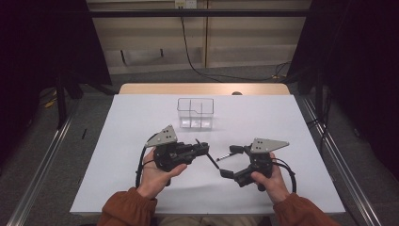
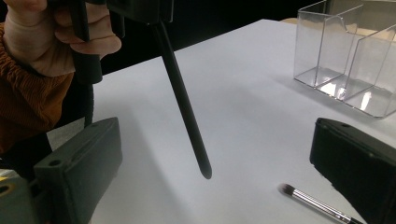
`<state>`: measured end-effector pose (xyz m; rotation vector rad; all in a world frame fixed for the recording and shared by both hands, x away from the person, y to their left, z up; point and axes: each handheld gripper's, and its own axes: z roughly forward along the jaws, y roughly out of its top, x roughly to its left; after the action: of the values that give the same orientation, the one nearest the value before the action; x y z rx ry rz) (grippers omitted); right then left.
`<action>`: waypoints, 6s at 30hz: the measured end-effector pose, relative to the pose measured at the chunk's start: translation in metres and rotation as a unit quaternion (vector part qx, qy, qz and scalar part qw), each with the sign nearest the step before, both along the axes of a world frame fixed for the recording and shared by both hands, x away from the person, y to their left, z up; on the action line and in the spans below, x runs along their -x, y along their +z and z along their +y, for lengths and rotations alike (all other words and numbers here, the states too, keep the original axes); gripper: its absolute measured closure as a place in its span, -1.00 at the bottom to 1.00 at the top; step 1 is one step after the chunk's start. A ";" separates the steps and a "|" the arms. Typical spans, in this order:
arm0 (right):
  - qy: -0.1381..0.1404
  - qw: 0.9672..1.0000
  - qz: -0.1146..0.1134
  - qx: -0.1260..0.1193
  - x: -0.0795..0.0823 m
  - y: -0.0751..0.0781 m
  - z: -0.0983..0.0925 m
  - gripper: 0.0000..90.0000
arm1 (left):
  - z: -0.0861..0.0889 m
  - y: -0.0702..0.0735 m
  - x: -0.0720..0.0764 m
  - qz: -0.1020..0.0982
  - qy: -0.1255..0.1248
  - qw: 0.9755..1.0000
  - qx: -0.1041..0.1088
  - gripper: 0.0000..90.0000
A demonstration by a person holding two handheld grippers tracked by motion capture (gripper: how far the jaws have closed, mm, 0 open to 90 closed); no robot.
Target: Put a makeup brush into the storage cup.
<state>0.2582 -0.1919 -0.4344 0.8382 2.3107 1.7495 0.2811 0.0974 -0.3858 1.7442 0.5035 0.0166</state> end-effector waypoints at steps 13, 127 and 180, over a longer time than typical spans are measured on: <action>-0.021 1.000 -0.015 0.004 0.001 0.001 -0.008 -0.92 | 0.013 0.003 -0.004 0.003 0.013 1.000 -0.012 0.86; -0.180 0.981 -0.069 -0.013 0.039 -0.013 -0.075 -1.00 | 0.060 0.067 -0.122 -0.024 0.154 0.984 -0.085 0.86; -0.174 0.982 -0.074 -0.007 0.042 -0.015 -0.075 -1.00 | 0.033 0.027 -0.165 -0.006 0.188 0.974 -0.125 0.86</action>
<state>0.2164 -0.2667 -0.4489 1.0063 1.9229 1.6161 0.4465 0.1301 -0.3584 1.8660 0.8464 0.3733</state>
